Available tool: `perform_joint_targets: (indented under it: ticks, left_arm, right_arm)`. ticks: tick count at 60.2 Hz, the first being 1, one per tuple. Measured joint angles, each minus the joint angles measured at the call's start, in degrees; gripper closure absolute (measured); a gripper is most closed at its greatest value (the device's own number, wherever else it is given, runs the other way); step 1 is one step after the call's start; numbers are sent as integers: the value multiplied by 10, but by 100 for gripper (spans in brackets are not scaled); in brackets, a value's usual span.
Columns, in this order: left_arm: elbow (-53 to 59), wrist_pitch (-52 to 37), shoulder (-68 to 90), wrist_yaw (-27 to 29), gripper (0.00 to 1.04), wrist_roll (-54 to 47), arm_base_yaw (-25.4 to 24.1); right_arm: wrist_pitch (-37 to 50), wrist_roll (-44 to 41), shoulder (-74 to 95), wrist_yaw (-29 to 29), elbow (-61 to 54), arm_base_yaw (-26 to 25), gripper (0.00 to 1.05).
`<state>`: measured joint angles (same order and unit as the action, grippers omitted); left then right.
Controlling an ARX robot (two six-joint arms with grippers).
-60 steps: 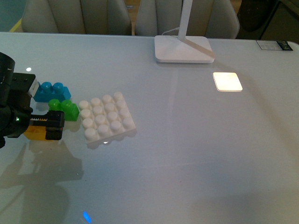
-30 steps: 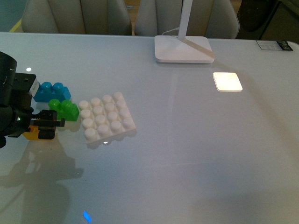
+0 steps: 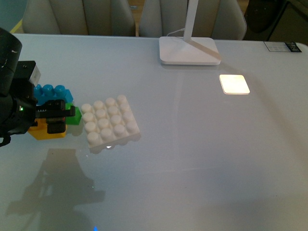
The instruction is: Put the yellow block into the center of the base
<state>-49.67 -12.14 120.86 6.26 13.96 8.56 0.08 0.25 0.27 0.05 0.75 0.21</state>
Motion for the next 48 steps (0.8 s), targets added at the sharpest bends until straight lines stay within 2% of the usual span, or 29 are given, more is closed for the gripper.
perform_joint_targets:
  ticks: [19,30,48]
  left_arm:
    - [-11,62,-33,41,42,113,88]
    - [-65,78,-18,69,42,185,143]
    - [-122,90,46,105,42,214,161]
  right_arm:
    - [0,0,0,0,0,0,9]
    - [0,0,0,0,0,0,9]
    - [0,0,0,0,0,0,9]
